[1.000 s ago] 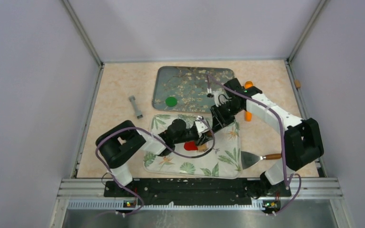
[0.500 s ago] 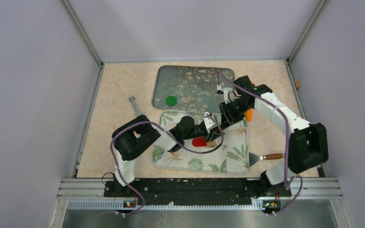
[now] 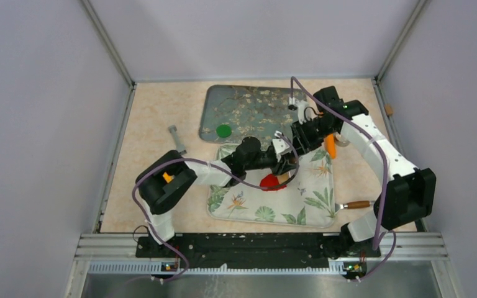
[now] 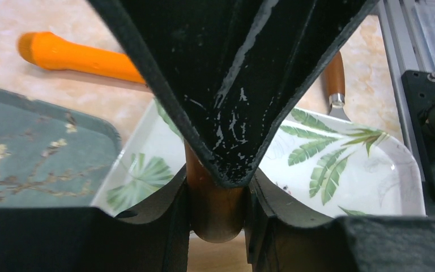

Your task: Roll out the dumpling wrappers from the dough

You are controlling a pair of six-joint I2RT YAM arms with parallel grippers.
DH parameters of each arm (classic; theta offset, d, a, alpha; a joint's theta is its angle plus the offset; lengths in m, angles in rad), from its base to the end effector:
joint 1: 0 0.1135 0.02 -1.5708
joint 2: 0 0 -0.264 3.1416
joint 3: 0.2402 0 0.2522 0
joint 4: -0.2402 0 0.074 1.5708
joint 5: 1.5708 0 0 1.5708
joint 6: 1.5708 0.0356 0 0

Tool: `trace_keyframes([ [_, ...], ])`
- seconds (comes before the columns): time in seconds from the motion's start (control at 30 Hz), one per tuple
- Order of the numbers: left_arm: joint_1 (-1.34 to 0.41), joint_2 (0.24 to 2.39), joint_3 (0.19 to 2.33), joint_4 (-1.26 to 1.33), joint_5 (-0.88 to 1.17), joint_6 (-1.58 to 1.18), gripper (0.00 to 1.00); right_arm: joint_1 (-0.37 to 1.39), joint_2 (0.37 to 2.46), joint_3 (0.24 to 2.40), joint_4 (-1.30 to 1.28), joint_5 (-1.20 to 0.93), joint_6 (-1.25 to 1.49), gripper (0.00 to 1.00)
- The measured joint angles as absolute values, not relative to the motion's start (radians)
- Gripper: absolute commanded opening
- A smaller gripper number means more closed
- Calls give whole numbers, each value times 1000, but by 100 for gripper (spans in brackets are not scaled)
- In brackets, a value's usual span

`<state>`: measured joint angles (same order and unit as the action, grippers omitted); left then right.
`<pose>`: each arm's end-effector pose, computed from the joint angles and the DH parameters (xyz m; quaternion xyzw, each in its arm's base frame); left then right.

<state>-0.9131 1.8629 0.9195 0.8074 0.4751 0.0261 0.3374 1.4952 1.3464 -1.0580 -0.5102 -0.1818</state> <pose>0.2274 -0.3210 0.1889 0.4694 0.5831 -0.4344 0.5011 0.2666 0.1119 0.3016 -0.2884 0.9080 0.2610 0.1553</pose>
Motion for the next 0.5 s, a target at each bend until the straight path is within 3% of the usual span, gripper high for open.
trace_keyframes([
  [0.2, -878, 1798, 960, 693, 492, 25, 0, 337, 1486, 1407, -1033, -540, -175, 0],
  [0.5, -888, 1859, 965, 645, 527, 23, 0, 337, 1499, 1294, -990, -526, -175, 0],
])
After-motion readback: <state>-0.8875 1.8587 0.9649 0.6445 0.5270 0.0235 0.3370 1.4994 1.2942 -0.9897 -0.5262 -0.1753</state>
